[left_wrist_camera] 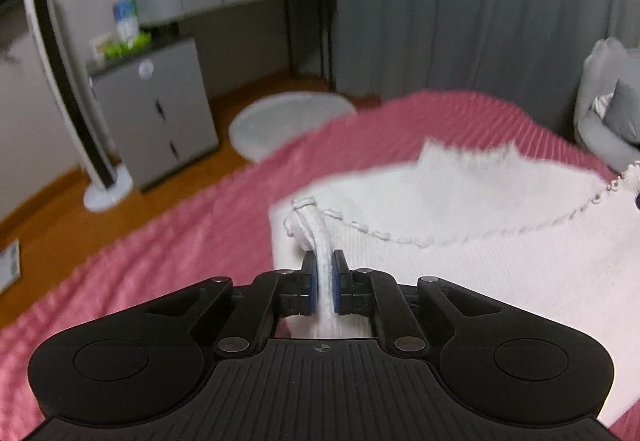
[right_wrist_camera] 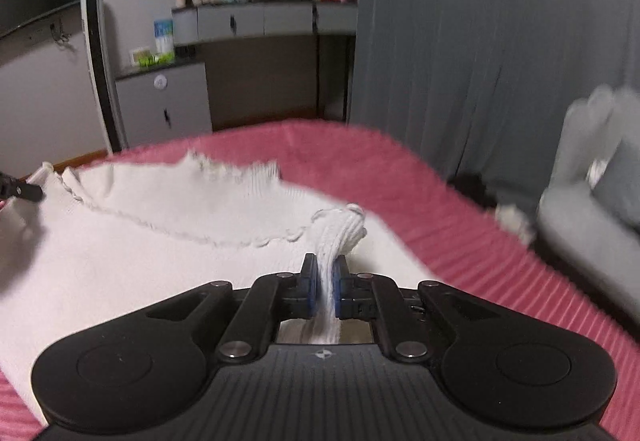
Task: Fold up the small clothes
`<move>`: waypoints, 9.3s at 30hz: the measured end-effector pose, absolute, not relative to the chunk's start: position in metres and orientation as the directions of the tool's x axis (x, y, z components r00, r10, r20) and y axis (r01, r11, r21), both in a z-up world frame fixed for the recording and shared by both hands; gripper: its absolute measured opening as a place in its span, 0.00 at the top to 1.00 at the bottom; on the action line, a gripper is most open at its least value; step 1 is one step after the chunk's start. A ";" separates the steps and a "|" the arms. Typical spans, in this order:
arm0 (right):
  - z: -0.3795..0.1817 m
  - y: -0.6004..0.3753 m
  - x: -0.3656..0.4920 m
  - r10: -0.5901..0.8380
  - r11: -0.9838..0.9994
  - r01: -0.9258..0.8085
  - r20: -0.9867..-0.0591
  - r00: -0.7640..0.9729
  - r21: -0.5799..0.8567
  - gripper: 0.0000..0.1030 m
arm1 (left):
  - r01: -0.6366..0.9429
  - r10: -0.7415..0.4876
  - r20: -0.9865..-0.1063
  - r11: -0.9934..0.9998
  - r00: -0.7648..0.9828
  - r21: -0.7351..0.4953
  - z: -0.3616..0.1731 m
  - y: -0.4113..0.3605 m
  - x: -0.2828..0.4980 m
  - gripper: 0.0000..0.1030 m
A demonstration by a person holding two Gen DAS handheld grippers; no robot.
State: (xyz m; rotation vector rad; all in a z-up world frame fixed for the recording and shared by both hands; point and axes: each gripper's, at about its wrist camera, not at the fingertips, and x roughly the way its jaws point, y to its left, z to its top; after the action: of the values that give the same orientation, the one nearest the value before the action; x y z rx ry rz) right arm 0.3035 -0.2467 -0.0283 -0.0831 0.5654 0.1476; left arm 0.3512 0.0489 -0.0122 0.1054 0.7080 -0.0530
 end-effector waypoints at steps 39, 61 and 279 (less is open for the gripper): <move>-0.045 -0.268 0.201 -0.147 0.989 0.123 -0.676 0.722 -0.084 0.72 | -0.030 0.217 -0.670 0.960 0.710 0.278 -0.053 0.036 0.298 0.19; -0.040 -0.182 0.154 -0.068 0.997 0.029 -0.683 0.728 -0.068 0.72 | 0.023 -0.042 -0.721 0.999 0.691 -0.036 -0.058 0.067 0.269 0.18; -0.044 -0.265 0.257 0.319 0.923 -0.063 -0.660 0.680 0.381 0.60 | 0.273 -0.323 -0.736 0.942 0.594 -0.193 -0.082 -0.072 0.280 0.21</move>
State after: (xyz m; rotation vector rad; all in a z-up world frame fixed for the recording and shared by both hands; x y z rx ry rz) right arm 0.2566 -0.2651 -0.0445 0.3431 0.7980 0.2186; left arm 0.2805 -0.0723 -0.0820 -0.0621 0.8677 -0.3466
